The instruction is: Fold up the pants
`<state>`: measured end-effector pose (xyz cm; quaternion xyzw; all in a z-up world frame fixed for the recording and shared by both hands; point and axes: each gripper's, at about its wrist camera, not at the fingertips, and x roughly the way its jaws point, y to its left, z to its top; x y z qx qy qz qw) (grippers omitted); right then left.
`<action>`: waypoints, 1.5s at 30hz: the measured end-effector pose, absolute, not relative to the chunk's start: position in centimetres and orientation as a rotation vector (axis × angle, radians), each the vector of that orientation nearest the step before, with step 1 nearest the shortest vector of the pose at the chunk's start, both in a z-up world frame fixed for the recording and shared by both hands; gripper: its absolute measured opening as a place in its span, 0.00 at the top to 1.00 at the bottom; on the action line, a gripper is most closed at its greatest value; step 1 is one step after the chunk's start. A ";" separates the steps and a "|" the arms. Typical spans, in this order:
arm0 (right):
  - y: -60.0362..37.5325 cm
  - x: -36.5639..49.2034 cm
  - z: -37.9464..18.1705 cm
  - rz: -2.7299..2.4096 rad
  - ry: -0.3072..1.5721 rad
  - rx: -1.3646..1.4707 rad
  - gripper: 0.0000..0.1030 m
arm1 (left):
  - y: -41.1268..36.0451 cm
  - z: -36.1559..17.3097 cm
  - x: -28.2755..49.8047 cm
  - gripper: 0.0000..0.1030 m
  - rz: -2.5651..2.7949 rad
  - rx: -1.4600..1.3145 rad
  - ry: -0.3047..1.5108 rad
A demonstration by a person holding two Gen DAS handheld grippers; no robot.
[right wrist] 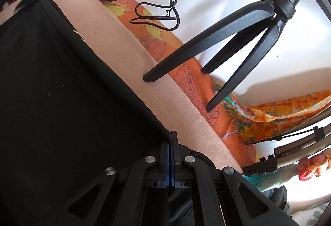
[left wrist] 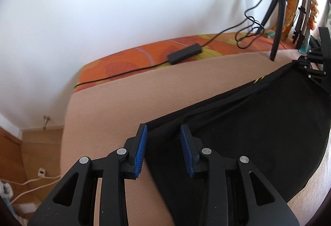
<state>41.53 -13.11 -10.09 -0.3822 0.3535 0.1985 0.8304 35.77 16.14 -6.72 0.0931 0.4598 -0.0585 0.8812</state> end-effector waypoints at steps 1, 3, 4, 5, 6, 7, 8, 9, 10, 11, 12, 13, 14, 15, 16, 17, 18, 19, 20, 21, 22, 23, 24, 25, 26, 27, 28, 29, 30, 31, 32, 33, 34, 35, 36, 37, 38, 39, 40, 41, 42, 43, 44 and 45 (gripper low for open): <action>-13.0 41.7 -10.0 0.424 0.755 -0.812 1.00 | 16.6 -6.5 35.4 0.69 -0.114 0.189 0.956; -12.8 42.2 -9.8 0.420 0.759 -0.803 1.00 | 17.6 -6.2 34.6 0.69 -0.087 0.183 0.950; -12.7 42.5 -9.7 0.419 0.770 -0.793 1.00 | 17.9 -6.1 34.2 0.69 -0.082 0.179 0.946; -12.6 42.8 -9.6 0.414 0.769 -0.788 1.00 | 18.3 -5.9 33.7 0.69 -0.070 0.176 0.940; -12.5 43.0 -9.3 0.400 0.761 -0.787 1.00 | 18.6 -5.8 33.4 0.69 -0.062 0.173 0.937; -12.5 43.1 -9.0 0.393 0.755 -0.781 0.89 | 18.8 -5.6 32.9 0.69 -0.065 0.165 0.932; -12.6 43.1 -8.7 0.380 0.746 -0.772 0.81 | 18.9 -5.4 32.4 0.69 -0.070 0.158 0.927; -12.8 43.0 -8.2 0.371 0.738 -0.762 0.62 | 18.9 -5.2 31.7 0.69 -0.072 0.153 0.921; -13.1 42.8 -7.7 0.363 0.726 -0.746 0.50 | 18.8 -5.0 31.1 0.69 -0.074 0.147 0.912; -13.7 42.5 -7.1 0.361 0.713 -0.722 0.47 | 18.6 -4.7 30.1 0.69 -0.088 0.136 0.898; -14.5 42.2 -6.5 0.357 0.708 -0.696 0.44 | 18.3 -4.5 29.3 0.69 -0.101 0.127 0.888; -15.4 41.7 -5.8 0.352 0.707 -0.660 0.43 | 17.8 -4.2 28.5 0.69 -0.120 0.116 0.878; -16.8 41.0 -5.0 0.352 0.707 -0.600 0.42 | 17.3 -4.0 27.6 0.69 -0.148 0.101 0.867; -18.1 40.3 -4.4 0.359 0.707 -0.541 0.37 | 16.5 -3.8 26.6 0.69 -0.187 0.084 0.859; -19.6 39.4 -3.9 0.369 0.712 -0.467 0.31 | 15.8 -3.7 25.8 0.69 -0.219 0.073 0.856; -21.4 38.2 -3.5 0.380 0.724 -0.383 0.27 | 14.6 -3.6 24.9 0.69 -0.265 0.065 0.854; -22.9 37.2 -3.5 0.384 0.734 -0.323 0.24 | 13.5 -3.6 24.1 0.69 -0.302 0.065 0.855; -24.7 35.9 -3.8 0.394 0.754 -0.250 0.24 | 12.5 -3.7 23.4 0.69 -0.336 0.069 0.856; -26.2 35.0 -4.3 0.409 0.779 -0.191 0.24 | 11.3 -3.9 22.7 0.69 -0.371 0.073 0.860; -27.6 34.0 -4.8 0.418 0.795 -0.146 0.24 | 10.1 -4.2 22.1 0.69 -0.410 0.073 0.869; -29.1 33.0 -5.4 0.422 0.810 -0.098 0.24 | 9.2 -4.5 21.8 0.69 -0.439 0.071 0.878; -30.2 32.2 -6.0 0.419 0.820 -0.068 0.24 | 7.9 -5.0 21.5 0.69 -0.473 0.072 0.893; -31.4 31.6 -6.6 0.411 0.837 -0.033 0.24 | 6.9 -5.3 21.5 0.69 -0.490 0.084 0.901; -32.6 31.4 -7.2 0.403 0.853 0.004 0.24 | 6.0 -5.6 21.3 0.69 -0.503 0.104 0.907; -33.3 31.2 -7.3 0.399 0.872 0.037 0.24 | 4.9 -5.9 21.4 0.69 -0.514 0.123 0.916; -33.8 31.1 -7.7 0.401 0.896 0.071 0.24 | 4.4 -6.2 21.6 0.69 -0.528 0.118 0.926; -33.9 31.1 -8.1 0.408 0.920 0.098 0.24 | 3.9 -6.5 21.8 0.69 -0.543 0.107 0.937; -34.1 31.0 -8.4 0.423 0.937 0.129 0.24 | 3.4 -6.6 22.0 0.69 -0.554 0.100 0.950; -34.4 30.7 -8.6 0.432 0.942 0.153 0.24 | 2.9 -6.8 22.0 0.69 -0.555 0.107 0.956; -34.3 30.6 -8.8 0.445 0.949 0.176 0.24 | 2.5 -7.1 22.0 0.69 -0.560 0.113 0.961; -34.1 30.7 -8.9 0.461 0.960 0.194 0.24 | 2.2 -7.2 21.9 0.69 -0.564 0.114 0.966; -33.9 30.5 -9.1 0.458 0.957 0.191 0.25 | 2.1 -7.3 21.8 0.69 -0.566 0.112 0.967; -33.7 30.4 -9.0 0.454 0.938 0.173 0.25 | 1.9 -7.5 21.6 0.69 -0.565 0.111 0.970; -33.3 30.5 -8.6 0.457 0.917 0.148 0.25 | 1.7 -7.6 21.6 0.69 -0.563 0.109 0.976; -33.0 30.6 -8.6 0.465 0.913 0.133 0.26 | 1.5 -7.8 21.7 0.69 -0.564 0.106 0.980; -32.8 30.8 -8.6 0.477 0.919 0.135 0.33 | 1.3 -8.0 21.6 0.69 -0.566 0.108 0.984; -32.6 31.0 -8.7 0.495 0.925 0.147 0.38 | 1.0 -8.2 21.7 0.69 -0.566 0.113 0.988; -32.3 31.2 -8.9 0.506 0.927 0.147 0.44 | 0.8 -8.3 21.7 0.69 -0.565 0.119 0.989; -32.1 31.4 -9.1 0.508 0.934 0.143 0.47 | 0.8 -8.5 21.7 0.69 -0.561 0.126 0.991; -31.9 31.6 -9.3 0.501 0.941 0.129 0.46 | 0.6 -8.6 21.9 0.69 -0.558 0.129 0.993; -31.6 31.8 -9.5 0.493 0.945 0.120 0.45 | 0.5 -8.8 22.1 0.69 -0.561 0.122 0.993; -31.5 31.9 -9.7 0.497 0.953 0.125 0.47 | 0.6 -8.8 22.2 0.68 -0.562 0.111 0.992; -31.4 32.0 -10.0 0.518 0.963 0.140 0.54 | 0.6 -9.0 22.5 0.68 -0.561 0.100 0.992; -31.3 32.2 -10.1 0.526 0.972 0.151 0.69 | 0.5 -9.2 22.8 0.68 -0.559 0.091 0.995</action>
